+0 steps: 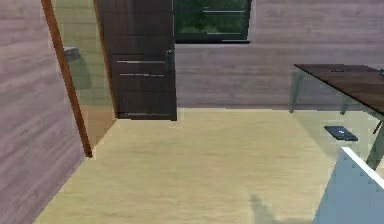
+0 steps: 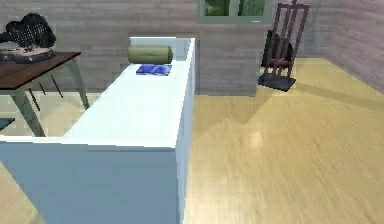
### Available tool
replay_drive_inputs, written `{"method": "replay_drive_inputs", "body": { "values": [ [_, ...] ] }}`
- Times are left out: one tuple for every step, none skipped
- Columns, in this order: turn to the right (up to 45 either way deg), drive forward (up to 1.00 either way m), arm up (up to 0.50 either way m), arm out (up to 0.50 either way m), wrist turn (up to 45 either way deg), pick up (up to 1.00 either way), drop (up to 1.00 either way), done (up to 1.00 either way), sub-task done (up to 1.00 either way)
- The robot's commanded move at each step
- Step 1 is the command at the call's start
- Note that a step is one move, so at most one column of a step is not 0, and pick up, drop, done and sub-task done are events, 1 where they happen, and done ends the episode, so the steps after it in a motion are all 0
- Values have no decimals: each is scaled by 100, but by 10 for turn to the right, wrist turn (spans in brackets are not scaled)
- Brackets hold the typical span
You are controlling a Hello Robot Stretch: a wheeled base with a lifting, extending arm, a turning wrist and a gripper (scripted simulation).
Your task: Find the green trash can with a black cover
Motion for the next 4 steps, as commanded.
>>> {"method": "replay_drive_inputs", "body": {
  "values": [
    [-90, 0, 0, 0, 0, 0, 0, 0, 0],
    [0, 100, 0, 0, 0, 0, 0, 0, 0],
    [0, 100, 0, 0, 0, 0, 0, 0, 0],
    [-420, 0, 0, 0, 0, 0, 0, 0, 0]
  ]
}}
